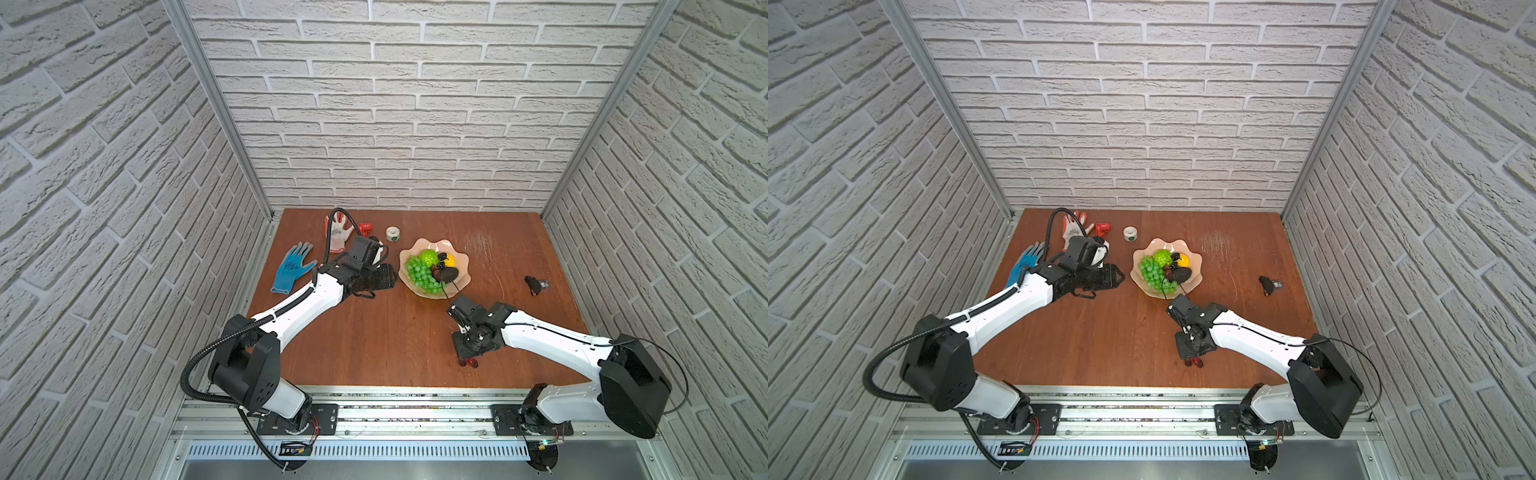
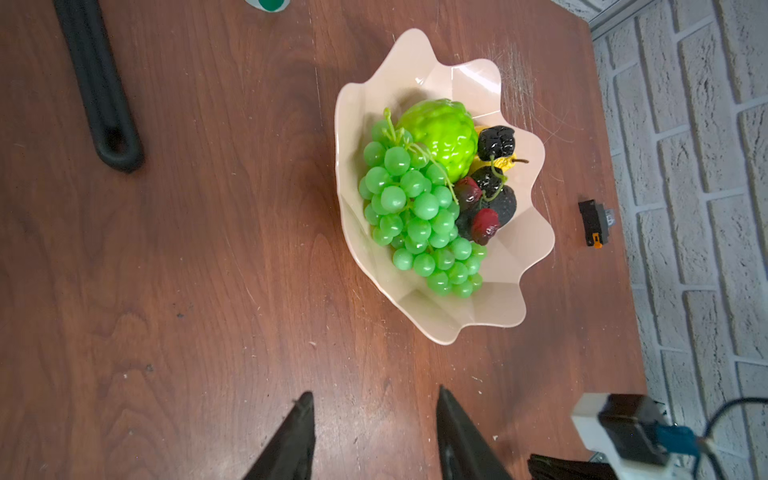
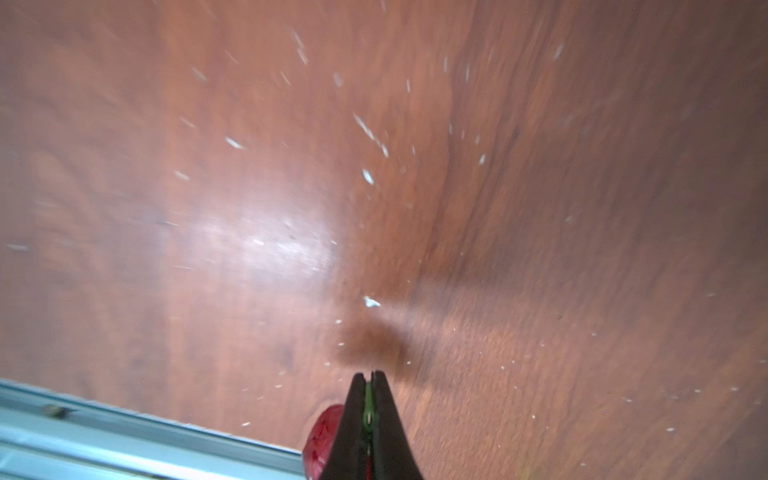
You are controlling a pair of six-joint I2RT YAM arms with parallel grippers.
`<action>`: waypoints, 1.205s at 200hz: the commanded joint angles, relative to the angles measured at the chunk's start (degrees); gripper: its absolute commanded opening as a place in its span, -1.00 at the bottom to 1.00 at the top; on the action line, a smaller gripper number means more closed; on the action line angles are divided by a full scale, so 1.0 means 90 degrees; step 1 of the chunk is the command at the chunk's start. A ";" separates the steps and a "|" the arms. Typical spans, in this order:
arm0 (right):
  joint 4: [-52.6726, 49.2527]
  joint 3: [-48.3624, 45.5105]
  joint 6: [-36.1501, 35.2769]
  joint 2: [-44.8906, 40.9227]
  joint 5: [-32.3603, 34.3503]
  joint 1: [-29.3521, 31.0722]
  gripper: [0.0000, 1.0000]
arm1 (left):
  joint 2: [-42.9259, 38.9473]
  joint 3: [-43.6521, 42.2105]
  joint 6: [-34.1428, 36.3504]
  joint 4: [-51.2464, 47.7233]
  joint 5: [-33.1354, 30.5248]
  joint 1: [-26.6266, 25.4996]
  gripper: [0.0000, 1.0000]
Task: Place and organize the fake fruits in the fruit bowl
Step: 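Close the right gripper on the red cherry stem and lift, then carry the red cherries over the bowl and release them with the right gripper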
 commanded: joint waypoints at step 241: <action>0.2457 0.3191 -0.1506 0.2896 -0.0101 -0.2283 -0.89 | -0.0720 -0.0357 -0.0233 -0.0551 -0.0508 0.0220 -0.04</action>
